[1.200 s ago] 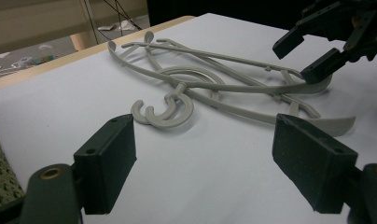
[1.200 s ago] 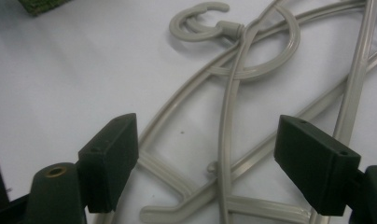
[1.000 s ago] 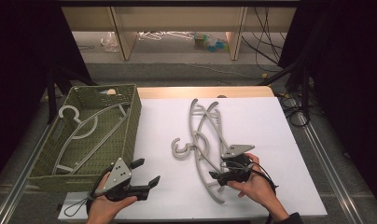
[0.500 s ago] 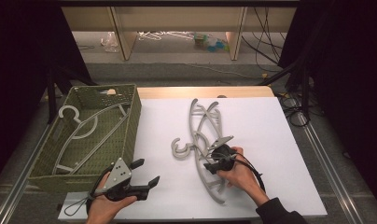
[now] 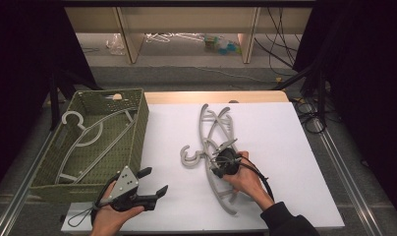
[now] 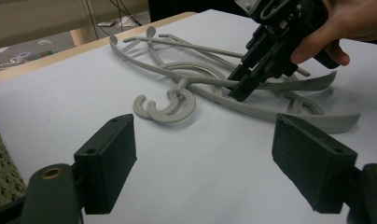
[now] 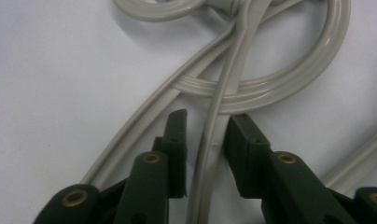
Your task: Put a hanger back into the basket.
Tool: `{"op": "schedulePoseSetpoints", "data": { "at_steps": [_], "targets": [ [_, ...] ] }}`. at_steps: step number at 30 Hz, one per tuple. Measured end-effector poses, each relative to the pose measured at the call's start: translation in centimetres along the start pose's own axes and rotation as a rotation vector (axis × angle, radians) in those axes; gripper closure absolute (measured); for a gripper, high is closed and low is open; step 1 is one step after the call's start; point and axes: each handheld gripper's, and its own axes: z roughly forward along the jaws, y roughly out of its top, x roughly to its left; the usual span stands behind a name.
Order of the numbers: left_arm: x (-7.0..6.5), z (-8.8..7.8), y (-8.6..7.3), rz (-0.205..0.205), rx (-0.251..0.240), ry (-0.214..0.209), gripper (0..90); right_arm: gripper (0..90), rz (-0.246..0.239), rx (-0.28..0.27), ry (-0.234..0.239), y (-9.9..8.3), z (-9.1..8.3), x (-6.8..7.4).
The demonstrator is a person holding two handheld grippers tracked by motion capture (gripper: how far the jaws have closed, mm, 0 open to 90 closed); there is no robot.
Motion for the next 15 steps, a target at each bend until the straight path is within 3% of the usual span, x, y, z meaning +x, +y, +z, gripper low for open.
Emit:
{"op": "schedulePoseSetpoints", "data": {
  "at_steps": [10, 15],
  "targets": [
    [0.0, 0.0, 0.0, 0.003, 0.001, -0.003, 21.9, 79.3, 0.015, 0.013, -0.036, -0.1, -0.3, -0.1],
    [0.1, -0.1, 0.1, 0.014, 0.004, 0.005, 22.2, 81.8, -0.006, 0.010, -0.041, -0.2, -1.1, -0.6]
  ]
}}
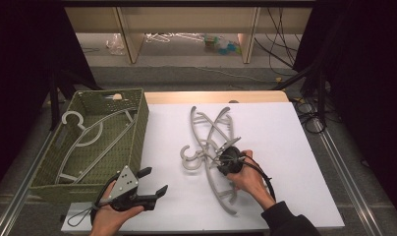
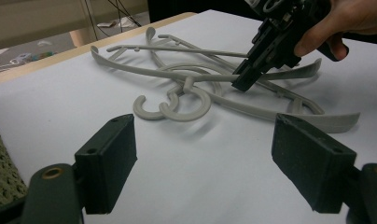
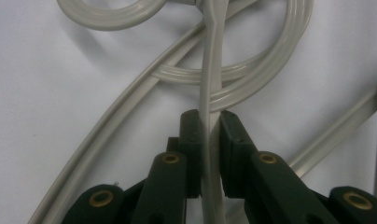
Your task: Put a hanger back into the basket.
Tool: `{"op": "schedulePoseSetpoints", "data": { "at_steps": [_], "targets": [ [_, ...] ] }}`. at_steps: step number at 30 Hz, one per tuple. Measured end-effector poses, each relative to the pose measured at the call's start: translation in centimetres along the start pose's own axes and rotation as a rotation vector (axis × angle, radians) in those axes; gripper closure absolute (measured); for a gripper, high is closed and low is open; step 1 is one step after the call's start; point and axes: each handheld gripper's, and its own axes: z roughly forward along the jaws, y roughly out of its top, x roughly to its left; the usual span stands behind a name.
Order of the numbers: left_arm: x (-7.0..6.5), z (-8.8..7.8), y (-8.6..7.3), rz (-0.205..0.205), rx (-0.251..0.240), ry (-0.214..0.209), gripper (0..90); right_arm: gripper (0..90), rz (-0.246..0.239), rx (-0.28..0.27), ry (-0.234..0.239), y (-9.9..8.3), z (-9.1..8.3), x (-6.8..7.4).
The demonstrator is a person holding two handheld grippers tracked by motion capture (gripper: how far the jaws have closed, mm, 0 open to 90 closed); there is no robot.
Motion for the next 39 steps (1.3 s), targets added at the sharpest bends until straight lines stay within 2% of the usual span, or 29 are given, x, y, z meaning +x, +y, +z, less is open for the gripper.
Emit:
{"op": "schedulePoseSetpoints", "data": {
  "at_steps": [4, 11, 13, 14, 16, 19, 24, 28, 29, 30, 34, 35, 39],
  "targets": [
    [0.0, 0.0, 0.0, -0.011, 0.000, 0.001, 22.3, 81.8, -0.038, -0.012, -0.005, 0.1, -0.9, 0.0],
    [0.0, -0.1, 0.0, 0.001, 0.003, 0.009, 22.6, 82.0, -0.082, -0.044, 0.041, 0.1, -3.1, 0.3],
    [0.1, -0.1, 0.0, 0.011, -0.001, 0.009, 22.6, 82.1, -0.117, -0.068, 0.048, 0.0, -3.9, 0.4],
    [0.1, -0.1, 0.0, 0.000, -0.002, 0.010, 22.6, 82.1, -0.111, -0.068, 0.053, 0.0, -4.3, 0.6],
    [0.1, -0.1, 0.0, 0.000, -0.003, 0.011, 22.6, 82.1, -0.123, -0.079, 0.041, 0.0, -4.6, 0.7],
    [0.1, -0.1, 0.0, 0.002, -0.003, 0.014, 22.8, 82.1, -0.127, -0.087, 0.072, -0.4, -5.5, 0.9],
    [0.1, -0.1, 0.0, 0.005, -0.008, 0.015, 22.9, 82.3, -0.162, -0.114, 0.113, -1.0, -7.0, 1.4],
    [0.1, -0.1, 0.0, 0.011, -0.003, 0.021, 23.0, 82.3, -0.175, -0.133, 0.121, -1.2, -7.4, 1.9],
    [0.1, -0.1, 0.0, 0.012, -0.003, 0.023, 23.1, 82.3, -0.182, -0.125, 0.140, -1.2, -7.6, 2.0],
    [0.1, -0.2, 0.0, 0.030, -0.001, 0.030, 23.1, 82.3, -0.193, -0.131, 0.144, -1.4, -7.8, 2.3],
    [0.0, -0.1, 0.0, 0.031, 0.005, 0.029, 23.1, 82.3, -0.200, -0.127, 0.159, -1.7, -8.0, 2.6],
    [0.1, -0.1, 0.0, 0.042, 0.004, 0.030, 23.2, 82.3, -0.208, -0.135, 0.165, -1.9, -7.9, 2.7],
    [0.0, 0.0, 0.0, 0.040, 0.006, 0.032, 23.2, 82.3, -0.218, -0.134, 0.180, -2.1, -8.1, 3.0]
  ]
}}
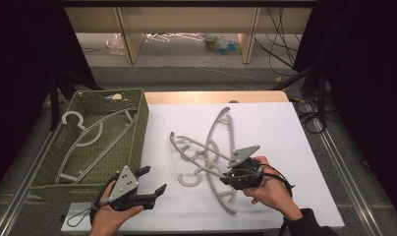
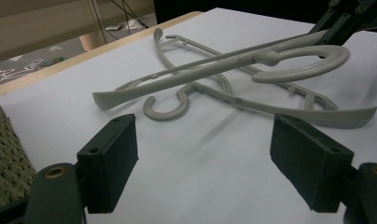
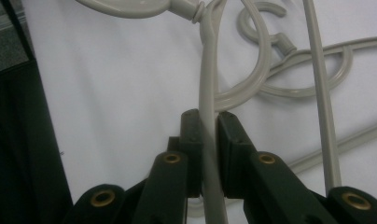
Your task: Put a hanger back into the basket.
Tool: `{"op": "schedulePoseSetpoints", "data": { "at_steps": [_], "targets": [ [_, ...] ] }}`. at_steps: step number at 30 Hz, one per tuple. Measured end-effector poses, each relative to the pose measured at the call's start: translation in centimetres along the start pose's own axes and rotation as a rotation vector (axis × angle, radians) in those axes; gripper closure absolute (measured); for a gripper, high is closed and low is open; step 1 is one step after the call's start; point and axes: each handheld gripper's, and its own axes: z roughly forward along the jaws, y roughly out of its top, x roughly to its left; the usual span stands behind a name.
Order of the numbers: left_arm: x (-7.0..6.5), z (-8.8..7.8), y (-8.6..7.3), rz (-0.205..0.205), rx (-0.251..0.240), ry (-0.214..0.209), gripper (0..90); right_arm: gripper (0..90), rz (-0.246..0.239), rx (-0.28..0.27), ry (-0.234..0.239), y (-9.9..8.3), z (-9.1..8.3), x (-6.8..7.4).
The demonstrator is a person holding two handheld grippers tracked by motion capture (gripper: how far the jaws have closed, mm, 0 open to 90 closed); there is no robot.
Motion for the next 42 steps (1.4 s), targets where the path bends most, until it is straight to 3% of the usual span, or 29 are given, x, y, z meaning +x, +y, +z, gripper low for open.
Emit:
{"op": "schedulePoseSetpoints", "data": {
  "at_steps": [2, 4, 6, 9, 13, 16, 20, 21, 22, 25, 26, 27, 30, 33, 34, 35, 36, 39, 41, 42],
  "targets": [
    [0.0, 0.1, 0.0, 0.007, 0.000, 0.004, 23.1, 82.3, -0.005, -0.004, 0.008, -0.1, -0.1, 0.2],
    [-0.1, 0.3, 0.2, 0.041, 0.003, 0.007, 23.1, 82.4, -0.025, -0.002, 0.032, -0.1, -0.3, 0.5],
    [-0.1, 0.4, 0.2, 0.038, -0.001, 0.003, 23.1, 82.4, -0.022, -0.008, 0.035, -0.2, -0.3, 0.8],
    [-0.3, 0.9, 0.4, 0.097, -0.003, -0.004, 23.1, 82.4, -0.042, -0.002, 0.059, -0.2, -0.3, 1.3],
    [-1.0, 1.9, 0.4, 0.131, 0.020, -0.029, 23.8, 82.4, -0.065, -0.003, 0.083, -0.2, -0.2, 2.0],
    [-1.5, 3.1, 0.6, 0.203, 0.038, -0.039, 23.9, 82.4, -0.079, 0.004, 0.102, -0.1, -0.2, 2.2],
    [-2.0, 4.1, 0.8, 0.235, 0.055, -0.051, 24.2, 82.4, -0.090, 0.006, 0.111, -0.1, -0.3, 2.5],
    [-2.3, 4.7, 0.9, 0.280, 0.070, -0.071, 25.4, 82.4, -0.100, 0.003, 0.116, -0.1, -0.4, 2.7],
    [-2.3, 4.7, 0.9, 0.280, 0.070, -0.071, 27.0, 82.4, -0.100, 0.003, 0.116, -0.1, -0.4, 2.7],
    [-2.7, 5.4, 1.0, 0.356, 0.111, -0.097, 29.3, 82.4, -0.107, 0.006, 0.134, -0.1, -0.6, 2.9],
    [-2.8, 5.7, 0.9, 0.355, 0.111, -0.104, 29.8, 82.4, -0.107, 0.006, 0.142, -0.2, -0.6, 3.0],
    [-3.0, 5.8, 0.9, 0.361, 0.115, -0.120, 36.6, 82.4, -0.107, 0.008, 0.145, -0.2, -0.7, 3.1],
    [-3.1, 6.2, 1.1, 0.414, 0.121, -0.133, 38.0, 82.4, -0.119, 0.007, 0.150, -0.2, -0.7, 3.1],
    [-3.3, 6.5, 1.4, 0.489, 0.126, -0.181, 49.7, 82.4, -0.129, 0.012, 0.169, -0.3, -0.8, 3.4],
    [-3.3, 6.5, 1.4, 0.489, 0.126, -0.181, 53.3, 82.4, -0.129, 0.012, 0.169, -0.3, -0.8, 3.4],
    [-3.4, 6.5, 1.6, 0.541, 0.149, -0.200, 57.9, 82.3, -0.138, 0.010, 0.171, -0.3, -0.8, 3.4],
    [-3.4, 6.5, 1.6, 0.541, 0.149, -0.200, 62.6, 82.3, -0.138, 0.010, 0.171, -0.3, -0.8, 3.4],
    [-3.7, 6.4, 2.2, 0.635, 0.177, -0.216, 66.1, 82.3, -0.153, 0.009, 0.173, -0.3, -0.9, 3.3],
    [-3.9, 6.0, 2.9, 0.687, 0.170, -0.228, 69.0, 82.2, -0.165, 0.001, 0.176, -0.4, -1.2, 3.1],
    [-3.9, 6.0, 2.9, 0.687, 0.170, -0.228, 69.8, 81.9, -0.169, -0.006, 0.173, -0.4, -1.3, 3.1]
  ]
}}
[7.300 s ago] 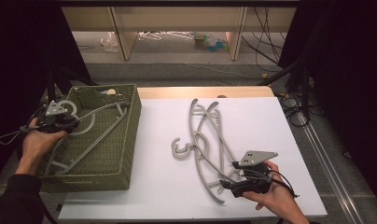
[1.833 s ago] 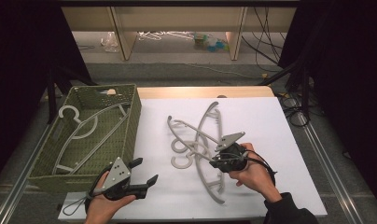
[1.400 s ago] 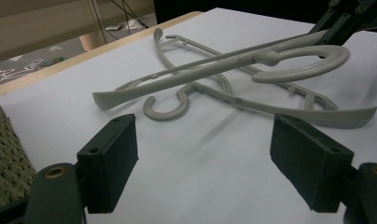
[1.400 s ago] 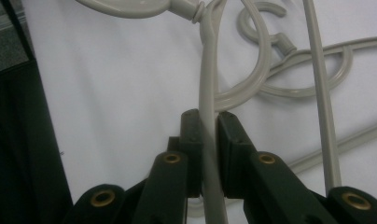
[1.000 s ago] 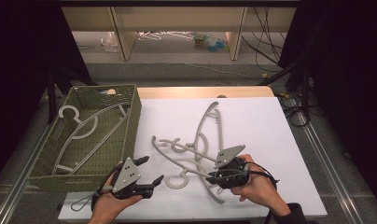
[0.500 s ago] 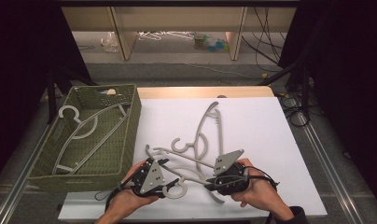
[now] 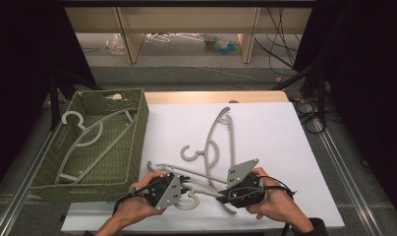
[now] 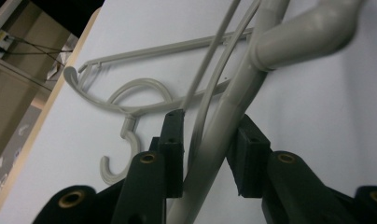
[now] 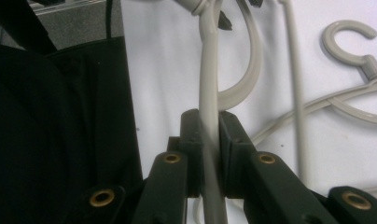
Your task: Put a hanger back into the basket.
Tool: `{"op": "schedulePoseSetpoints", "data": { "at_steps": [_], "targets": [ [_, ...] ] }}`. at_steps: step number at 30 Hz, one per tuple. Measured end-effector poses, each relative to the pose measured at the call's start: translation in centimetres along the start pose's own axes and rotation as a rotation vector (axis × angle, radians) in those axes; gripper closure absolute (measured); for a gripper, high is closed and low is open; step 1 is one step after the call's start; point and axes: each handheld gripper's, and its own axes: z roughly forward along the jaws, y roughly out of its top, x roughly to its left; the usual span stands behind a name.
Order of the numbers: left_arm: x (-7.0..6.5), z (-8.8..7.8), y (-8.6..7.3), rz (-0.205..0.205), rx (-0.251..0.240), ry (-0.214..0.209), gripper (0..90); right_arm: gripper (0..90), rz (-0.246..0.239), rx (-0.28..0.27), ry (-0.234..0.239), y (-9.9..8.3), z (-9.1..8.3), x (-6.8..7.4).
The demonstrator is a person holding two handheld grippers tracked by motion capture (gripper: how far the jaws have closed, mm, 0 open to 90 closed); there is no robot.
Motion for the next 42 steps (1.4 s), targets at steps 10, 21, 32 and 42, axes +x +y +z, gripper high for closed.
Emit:
{"op": "schedulePoseSetpoints", "data": {
  "at_steps": [10, 21, 32, 42],
  "targets": [
    [0.4, -1.8, 1.7, -0.015, -0.006, -0.041, 76.0, 74.2, 0.022, -0.058, -0.042, 0.0, -1.1, -0.6],
    [1.0, -2.7, 2.3, -0.209, 0.009, -0.103, 78.7, 43.4, 0.136, -0.129, -0.130, 0.2, -1.2, -1.0],
    [1.9, -3.5, 1.6, -0.301, 0.030, -0.088, 78.8, 33.9, 0.181, -0.267, -0.227, 0.7, -2.5, -1.2],
    [2.5, -4.0, 1.3, -0.341, 0.063, -0.065, 78.8, 32.9, 0.184, -0.296, -0.272, 0.9, -3.1, -1.0]
  ]
}}
